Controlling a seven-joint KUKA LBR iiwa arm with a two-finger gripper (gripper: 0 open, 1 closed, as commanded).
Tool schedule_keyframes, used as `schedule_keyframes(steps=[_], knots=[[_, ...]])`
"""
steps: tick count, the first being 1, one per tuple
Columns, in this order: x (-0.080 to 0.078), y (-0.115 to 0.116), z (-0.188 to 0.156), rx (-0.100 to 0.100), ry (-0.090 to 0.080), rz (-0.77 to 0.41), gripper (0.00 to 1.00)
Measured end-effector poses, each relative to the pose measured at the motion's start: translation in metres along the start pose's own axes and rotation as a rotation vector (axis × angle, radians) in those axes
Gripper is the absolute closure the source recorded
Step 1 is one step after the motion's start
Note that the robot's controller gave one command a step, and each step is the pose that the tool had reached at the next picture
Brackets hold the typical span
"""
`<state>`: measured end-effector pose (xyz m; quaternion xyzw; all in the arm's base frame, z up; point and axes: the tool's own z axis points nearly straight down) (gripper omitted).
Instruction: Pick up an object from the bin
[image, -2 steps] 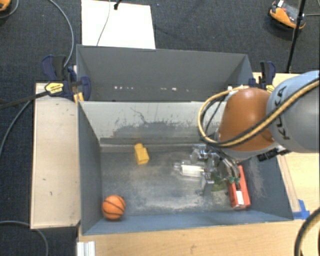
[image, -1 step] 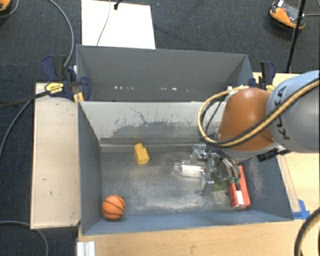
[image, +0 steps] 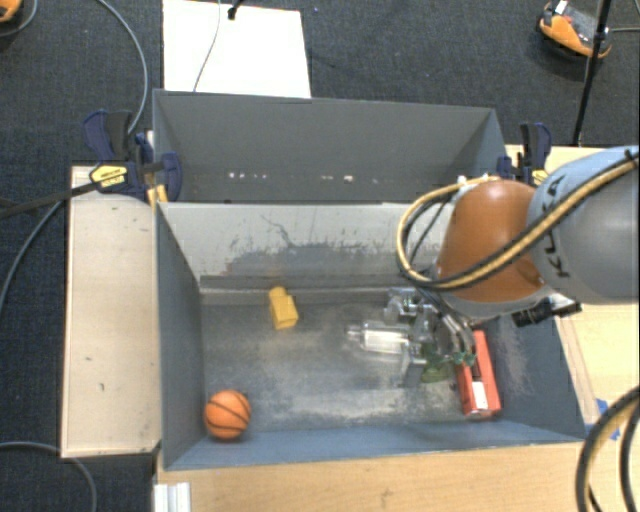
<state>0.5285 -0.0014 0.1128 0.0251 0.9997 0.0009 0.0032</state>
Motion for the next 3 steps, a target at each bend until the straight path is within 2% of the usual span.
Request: schedule_keyframes(steps=[1,2,3], knots=[[-0.033,-0.003,0.043,0.001,0.0,-0.027,1.0],[-0.033,-0.003,0.043,0.001,0.0,-0.027,1.0],[-0.028,-0.003,0.002,0.001,0.009,-0.014,1.0]])
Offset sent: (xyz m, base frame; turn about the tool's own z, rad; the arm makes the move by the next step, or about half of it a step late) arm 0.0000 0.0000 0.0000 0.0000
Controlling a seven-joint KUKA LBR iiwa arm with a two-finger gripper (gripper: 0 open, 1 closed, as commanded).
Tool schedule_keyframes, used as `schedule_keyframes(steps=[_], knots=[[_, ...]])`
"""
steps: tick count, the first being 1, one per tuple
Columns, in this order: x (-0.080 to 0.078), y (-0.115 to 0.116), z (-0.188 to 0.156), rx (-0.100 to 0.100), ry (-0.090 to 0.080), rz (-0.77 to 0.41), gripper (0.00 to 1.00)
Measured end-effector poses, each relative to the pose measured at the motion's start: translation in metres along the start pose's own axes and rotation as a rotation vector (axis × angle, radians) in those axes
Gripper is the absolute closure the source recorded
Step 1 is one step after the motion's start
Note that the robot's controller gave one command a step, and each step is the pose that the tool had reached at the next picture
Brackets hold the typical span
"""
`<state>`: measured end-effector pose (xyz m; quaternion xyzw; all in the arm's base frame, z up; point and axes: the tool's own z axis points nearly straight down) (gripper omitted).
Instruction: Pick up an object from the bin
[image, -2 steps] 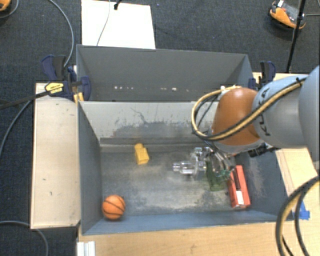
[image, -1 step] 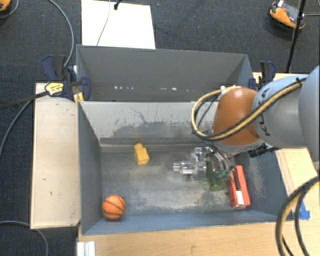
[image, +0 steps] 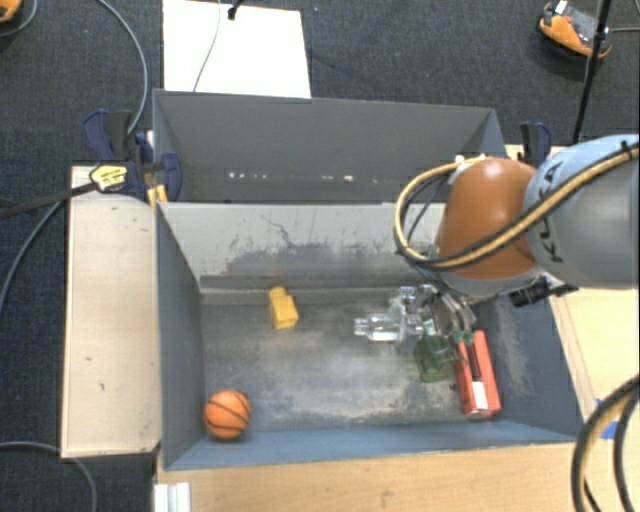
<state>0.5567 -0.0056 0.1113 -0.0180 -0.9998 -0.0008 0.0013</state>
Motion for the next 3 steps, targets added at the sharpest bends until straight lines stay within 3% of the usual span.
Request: schedule_keyframes(steps=[1,2,3], knots=[[-0.008,-0.005,-0.054,0.0,-0.011,-0.018,1.0],[-0.009,0.007,-0.081,0.0,-0.005,-0.002,1.0],[-0.013,0.005,-0.13,0.0,-0.009,-0.016,1.0]])
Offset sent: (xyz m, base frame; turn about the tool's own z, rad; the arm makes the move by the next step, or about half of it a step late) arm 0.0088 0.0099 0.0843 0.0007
